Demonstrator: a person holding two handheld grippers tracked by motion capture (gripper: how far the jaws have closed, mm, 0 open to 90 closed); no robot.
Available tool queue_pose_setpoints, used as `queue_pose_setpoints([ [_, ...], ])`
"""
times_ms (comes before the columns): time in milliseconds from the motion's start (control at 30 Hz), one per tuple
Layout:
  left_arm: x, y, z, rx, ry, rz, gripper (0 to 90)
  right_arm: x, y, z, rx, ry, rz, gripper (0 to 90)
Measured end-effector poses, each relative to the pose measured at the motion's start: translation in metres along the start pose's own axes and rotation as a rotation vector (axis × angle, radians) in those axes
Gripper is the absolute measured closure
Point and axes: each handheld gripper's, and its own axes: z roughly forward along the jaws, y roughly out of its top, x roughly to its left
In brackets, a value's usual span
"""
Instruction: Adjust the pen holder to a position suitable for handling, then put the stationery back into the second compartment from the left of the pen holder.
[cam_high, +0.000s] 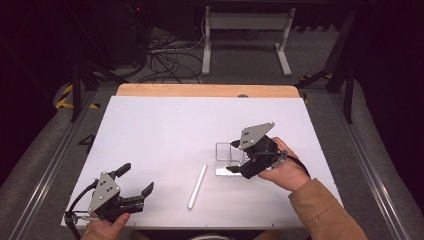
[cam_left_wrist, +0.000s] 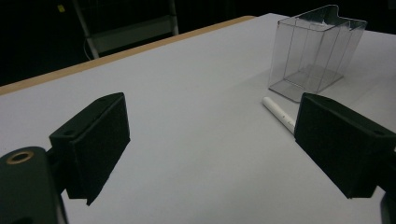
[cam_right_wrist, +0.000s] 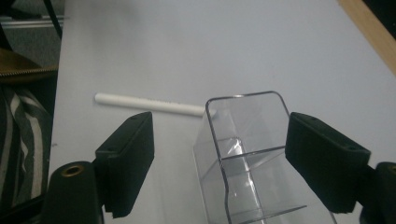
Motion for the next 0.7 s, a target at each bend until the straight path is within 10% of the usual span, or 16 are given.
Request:
queue_pose_setpoints([
  [700,-0.001,0.006,0.003,0.008,-0.030,-0.020,11.0,0.009,-0.041,-0.046,-0.362,-0.179,0.164,1.1],
])
